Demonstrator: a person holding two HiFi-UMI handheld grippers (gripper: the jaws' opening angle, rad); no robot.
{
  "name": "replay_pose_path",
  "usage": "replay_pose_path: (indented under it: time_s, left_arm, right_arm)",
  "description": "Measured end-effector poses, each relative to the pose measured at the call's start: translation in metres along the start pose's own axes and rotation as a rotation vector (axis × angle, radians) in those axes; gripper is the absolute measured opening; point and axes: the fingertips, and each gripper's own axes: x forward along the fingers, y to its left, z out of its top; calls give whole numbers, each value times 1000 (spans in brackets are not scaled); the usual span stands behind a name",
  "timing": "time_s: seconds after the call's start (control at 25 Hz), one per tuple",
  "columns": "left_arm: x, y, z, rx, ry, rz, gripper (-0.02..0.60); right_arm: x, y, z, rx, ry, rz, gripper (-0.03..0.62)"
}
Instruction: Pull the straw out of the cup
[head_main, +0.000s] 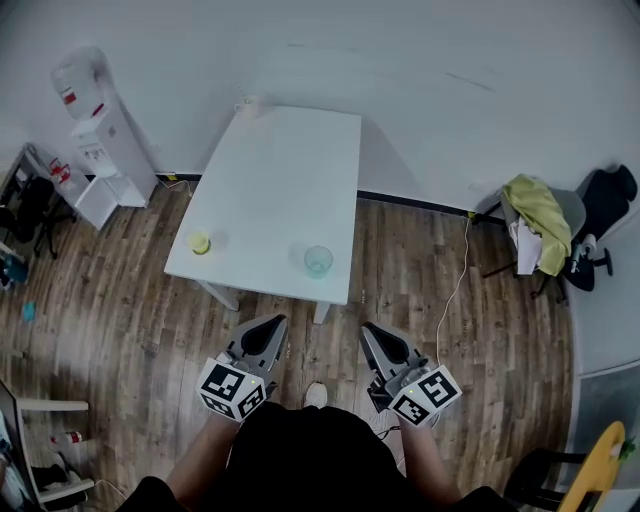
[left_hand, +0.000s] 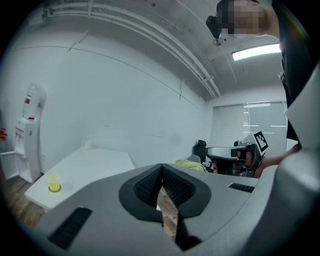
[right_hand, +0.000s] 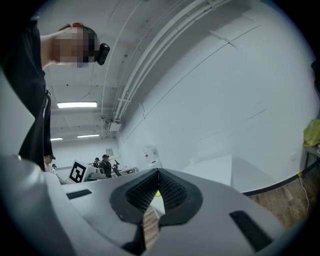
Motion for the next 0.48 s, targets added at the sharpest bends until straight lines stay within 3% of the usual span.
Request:
replay_pose_path:
  time_s: [0.48]
  left_arm:
    - [24,5,-5,28,41,47,14]
  right_arm:
    - [9,-26,-3,9,13,58,21]
